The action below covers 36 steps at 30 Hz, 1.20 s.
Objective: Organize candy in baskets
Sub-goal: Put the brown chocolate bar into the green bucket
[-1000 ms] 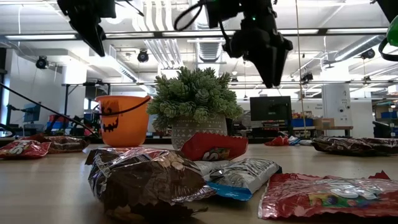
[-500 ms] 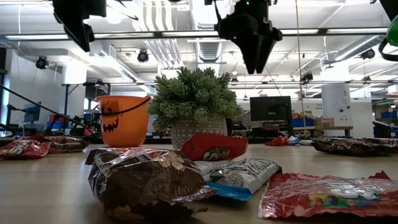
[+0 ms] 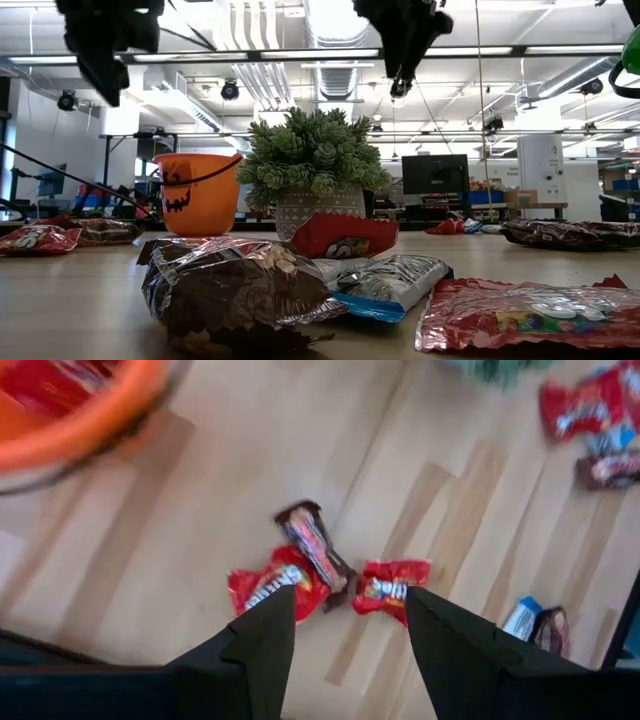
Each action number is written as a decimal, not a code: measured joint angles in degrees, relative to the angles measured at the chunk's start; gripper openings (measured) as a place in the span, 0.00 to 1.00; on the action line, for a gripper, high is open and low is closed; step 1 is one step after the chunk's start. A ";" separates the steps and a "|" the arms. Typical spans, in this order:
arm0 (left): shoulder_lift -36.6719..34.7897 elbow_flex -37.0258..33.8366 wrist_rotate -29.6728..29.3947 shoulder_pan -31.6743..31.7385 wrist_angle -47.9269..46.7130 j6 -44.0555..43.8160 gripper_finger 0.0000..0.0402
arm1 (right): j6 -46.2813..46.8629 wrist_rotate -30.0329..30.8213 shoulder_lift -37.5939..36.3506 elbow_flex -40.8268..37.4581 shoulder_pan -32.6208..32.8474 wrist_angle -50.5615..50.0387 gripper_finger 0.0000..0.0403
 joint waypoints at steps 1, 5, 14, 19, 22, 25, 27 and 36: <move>-0.63 -1.42 0.02 -0.98 0.95 -0.86 0.43 | 0.36 0.18 -0.89 -0.02 -0.25 -0.28 0.46; -2.86 -5.52 0.01 -4.70 4.46 -5.15 0.43 | 1.51 0.38 -3.72 -0.08 -1.06 -0.30 0.46; -2.48 -10.82 -9.00 -12.64 9.38 -13.19 0.43 | 2.09 0.38 -6.20 -0.15 -1.75 -0.15 0.46; -0.39 -13.06 -13.15 -16.29 14.69 -18.40 0.43 | 2.16 -0.02 -5.94 -0.17 -1.75 -0.01 0.46; 1.38 -14.31 -16.07 -17.96 16.00 -22.39 0.43 | 2.16 -0.17 -5.87 -0.17 -1.75 0.03 0.46; 3.25 -15.42 -18.33 -19.20 15.76 -24.86 0.43 | 2.16 -0.17 -5.87 -0.17 -1.75 0.01 0.46; 4.72 -15.73 -18.71 -19.77 15.97 -26.15 0.43 | 2.06 -0.18 -5.87 -0.17 -1.75 0.01 0.46; 11.97 -15.88 -19.37 -22.09 18.76 -29.18 0.43 | 1.59 -0.19 -5.87 -0.19 -1.75 0.01 0.46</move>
